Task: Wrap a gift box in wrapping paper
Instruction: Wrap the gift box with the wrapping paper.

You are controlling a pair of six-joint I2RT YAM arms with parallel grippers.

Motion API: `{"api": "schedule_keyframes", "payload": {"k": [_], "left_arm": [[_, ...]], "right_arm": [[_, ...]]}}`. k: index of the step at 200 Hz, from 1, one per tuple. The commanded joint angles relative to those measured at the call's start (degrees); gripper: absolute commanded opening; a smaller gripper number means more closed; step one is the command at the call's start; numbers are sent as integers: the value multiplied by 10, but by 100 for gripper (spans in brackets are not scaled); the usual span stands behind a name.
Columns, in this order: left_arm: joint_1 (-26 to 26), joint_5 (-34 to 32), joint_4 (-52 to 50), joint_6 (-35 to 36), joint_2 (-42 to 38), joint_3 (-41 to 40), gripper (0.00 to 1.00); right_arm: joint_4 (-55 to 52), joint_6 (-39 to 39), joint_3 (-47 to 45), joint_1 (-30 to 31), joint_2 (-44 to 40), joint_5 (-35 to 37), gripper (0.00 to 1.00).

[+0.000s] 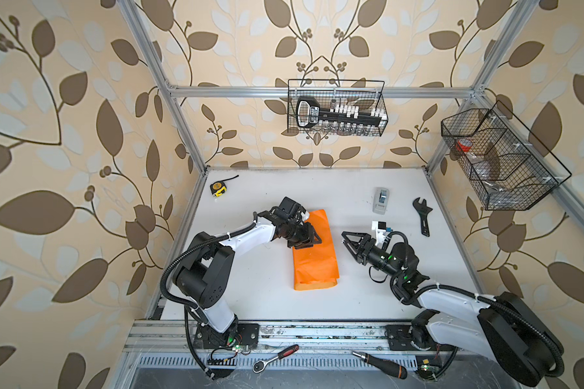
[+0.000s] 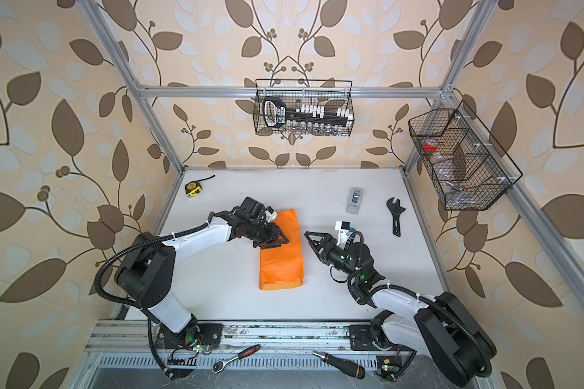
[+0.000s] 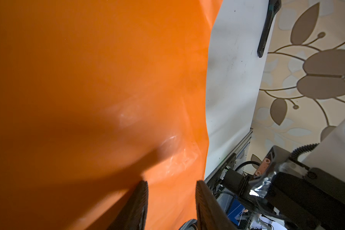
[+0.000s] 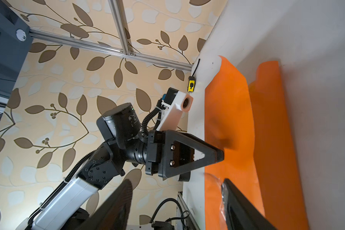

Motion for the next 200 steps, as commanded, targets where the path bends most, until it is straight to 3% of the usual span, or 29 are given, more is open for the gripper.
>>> {"api": "schedule_keyframes", "payload": {"k": [1,57,102,200], "left_arm": [[-9,-33,-42,-4,19,-20,43],[-10,-33,-43,-4,23,-20,43],[-11,-33,-44,-4,23,-21,43],[-11,-34,-52,-1,25,-16,43]], "right_arm": [[123,16,-7,32,37,100,77],[364,54,-10,62,222,158,77],[364,25,16,80,272,162,74],[364,13,61,82,341,141,78]]}}
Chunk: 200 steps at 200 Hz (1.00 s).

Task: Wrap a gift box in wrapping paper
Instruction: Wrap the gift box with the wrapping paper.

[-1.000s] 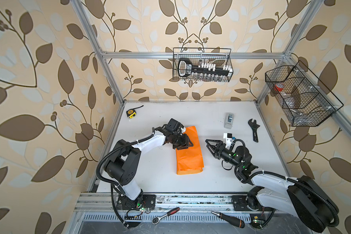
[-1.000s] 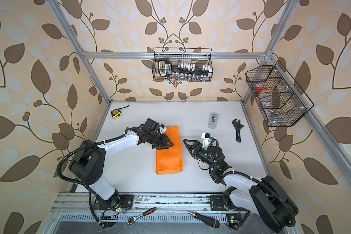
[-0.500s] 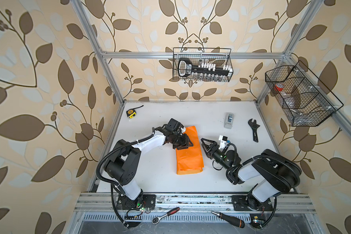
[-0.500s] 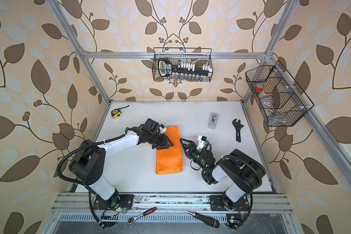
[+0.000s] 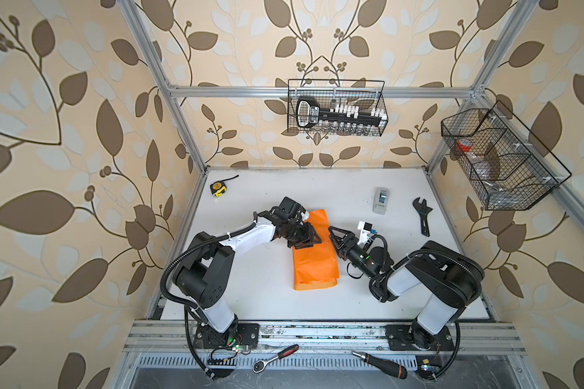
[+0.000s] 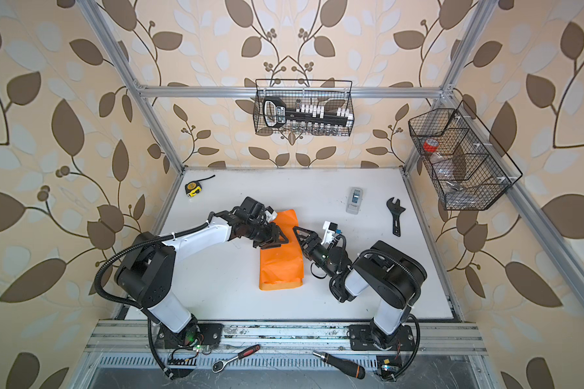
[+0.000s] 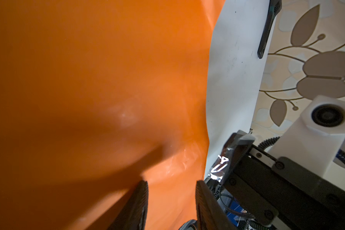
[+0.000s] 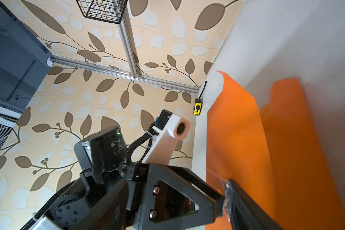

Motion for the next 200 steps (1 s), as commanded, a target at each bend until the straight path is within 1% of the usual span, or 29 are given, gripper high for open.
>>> {"api": "schedule_keyframes", "payload": {"k": [1,67,138,200], "left_arm": [[-10,-33,-52,4,24,-16,43],[-11,-34,-53,5,24,-18,43],[-11,-35,-54,6,24,-18,43],[-10,-36,-54,7,24,-24,43]], "right_arm": [[35,-1,12,3,15,-5,78],[35,-5,20,2,50,-13,79],[35,-33,14,2,57,-12,79],[35,-44,12,3,80,-15,79]]}}
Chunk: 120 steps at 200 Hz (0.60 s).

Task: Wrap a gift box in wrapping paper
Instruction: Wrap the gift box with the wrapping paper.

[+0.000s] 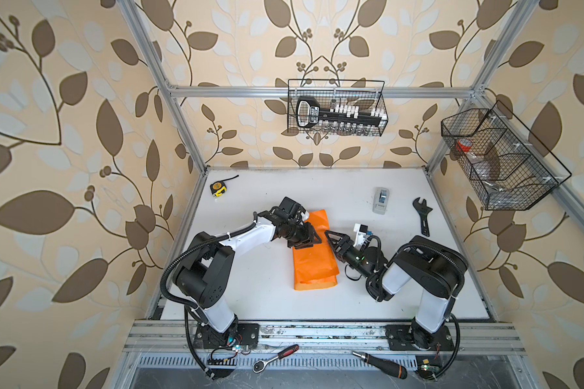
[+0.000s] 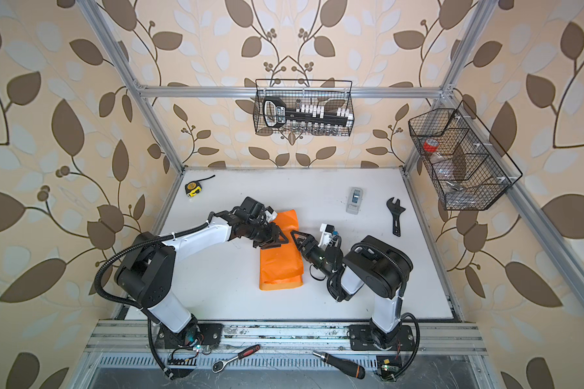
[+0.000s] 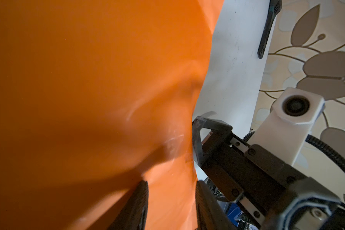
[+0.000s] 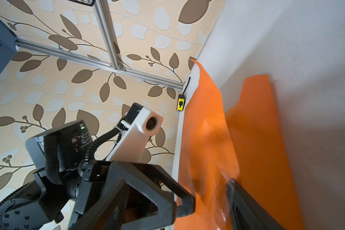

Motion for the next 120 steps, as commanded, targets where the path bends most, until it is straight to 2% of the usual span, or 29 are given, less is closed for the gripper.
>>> {"api": "schedule_keyframes", "payload": {"k": [1,75,120], "left_arm": [[-10,-36,-54,7,24,-24,43],[-10,-36,-55,7,26,-23,43],[-11,-37,-56,6,26,-21,43]], "right_arm": [[27,-4,4,4,17,-10,79],[27,-14,-11,-5,18,-6,77],[27,-26,-62,-38,-36,-19,76]]}}
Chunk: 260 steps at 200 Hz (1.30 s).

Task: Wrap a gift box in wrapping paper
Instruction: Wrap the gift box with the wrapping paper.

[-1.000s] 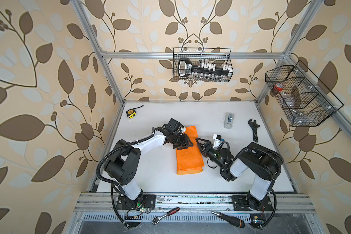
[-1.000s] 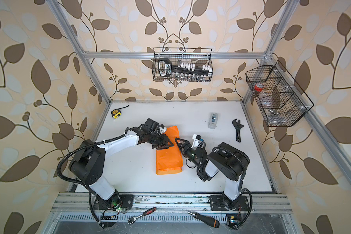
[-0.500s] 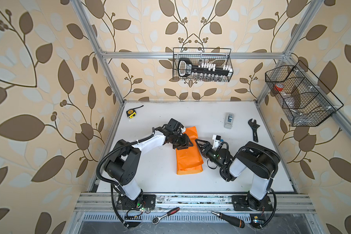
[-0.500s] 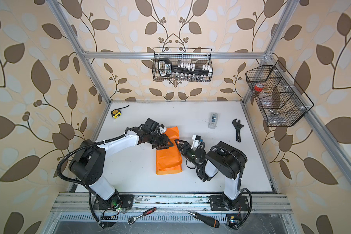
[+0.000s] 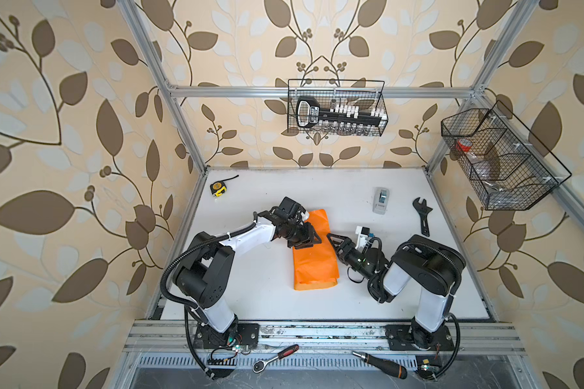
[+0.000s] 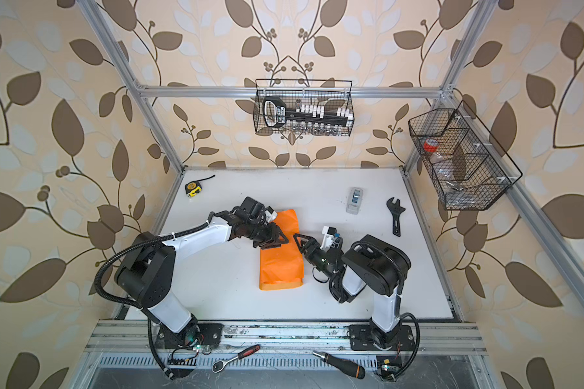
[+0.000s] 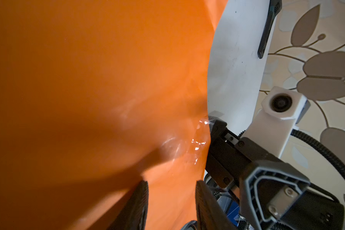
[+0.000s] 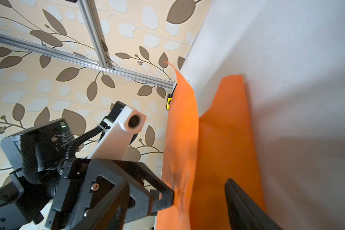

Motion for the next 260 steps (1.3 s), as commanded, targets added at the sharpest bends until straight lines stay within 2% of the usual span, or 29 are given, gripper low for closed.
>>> {"api": "schedule_keyframes", "payload": {"k": [1,17,28,59,74,86,111,138,207,260], "left_arm": [[-11,-37,-56,6,26,-22,43],[-11,-38,-57,6,25,-21,43],[-10,-38,-57,7,26,-20,43],[-10,-39,-57,5,25,-21,43],[-11,-40,-58,5,24,-21,43],[-11,-40,-59,5,24,-20,43],[-11,-41,-60,5,24,-21,43],[-10,-40,-57,4,27,-22,43],[-12,-40,-59,3,26,-20,43],[-13,-41,-60,4,26,-19,43]], "right_arm": [[29,-8,-32,-16,-41,-14,76],[26,-10,-52,-33,-67,-27,73],[15,-10,-60,-47,-81,-42,66],[-43,-34,-55,-63,-118,-75,29],[-116,-60,-40,-54,-152,-77,10],[-189,-93,-22,-39,-189,-70,1],[-340,-150,26,-7,-249,-46,0],[-383,-166,64,5,-238,-48,0],[-280,-124,71,6,-114,-67,0],[-231,-106,48,1,-89,-67,0]]}}
